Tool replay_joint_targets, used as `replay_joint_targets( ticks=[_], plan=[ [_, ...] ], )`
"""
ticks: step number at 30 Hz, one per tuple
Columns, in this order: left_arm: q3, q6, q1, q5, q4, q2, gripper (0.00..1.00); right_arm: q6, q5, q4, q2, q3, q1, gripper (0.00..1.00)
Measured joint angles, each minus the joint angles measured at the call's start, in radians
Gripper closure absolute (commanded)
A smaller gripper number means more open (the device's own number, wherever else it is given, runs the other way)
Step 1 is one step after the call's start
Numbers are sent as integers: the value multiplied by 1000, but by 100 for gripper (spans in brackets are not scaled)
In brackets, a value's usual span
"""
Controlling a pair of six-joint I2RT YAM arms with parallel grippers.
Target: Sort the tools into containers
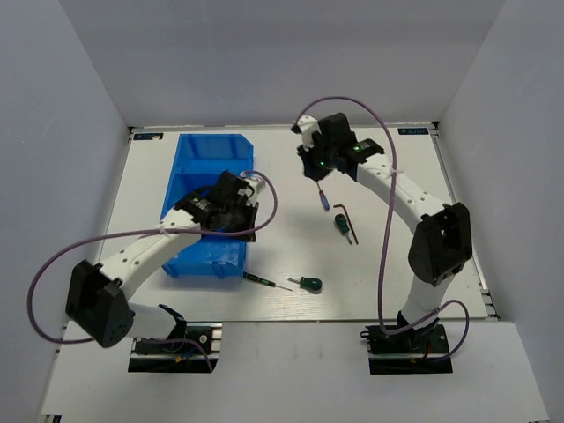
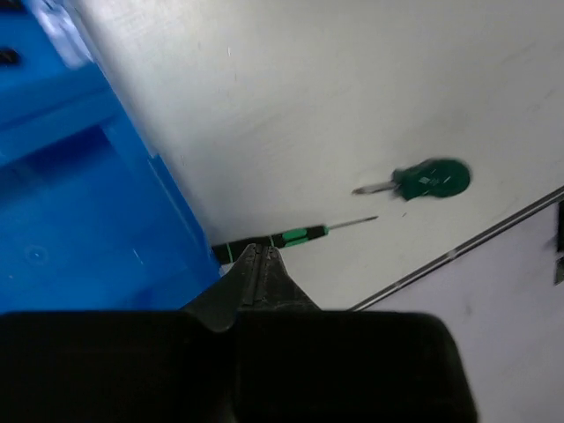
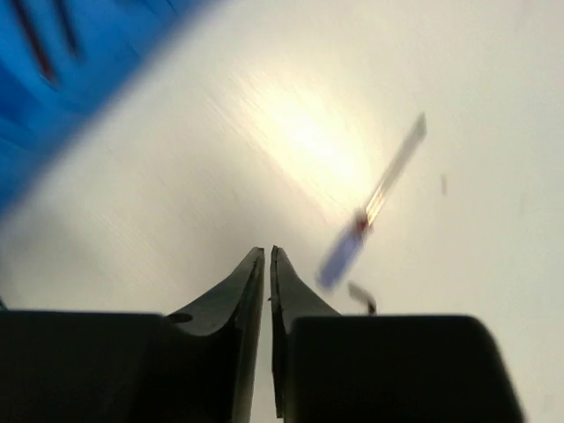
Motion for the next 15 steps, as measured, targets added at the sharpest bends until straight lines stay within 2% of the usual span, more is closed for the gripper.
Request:
replay_joint_targets(
  ticks=[1,5,7,11,12,15],
  plan=[
    [1,6,-10,2,-18,32,78,-5,18,-21,-19,-45,-20,80],
    [43,15,-68,27,-48,123,55,-21,55,-120,-50,-199,-107,75],
    [70,9,-93,46,-16,152,49,-24,60,-159,-53,-243,-139,74],
    [73,-29,-128,79,76,163,46,-28,58,-211,-56,-290,-186,72],
    [72,-39,-135,85,97,163,42,-28,58,-216,-56,-296,-196,72],
    [61,-68,-152,89,148,151,41,-32,56,-221,-53,-304,-215,72]
  ],
)
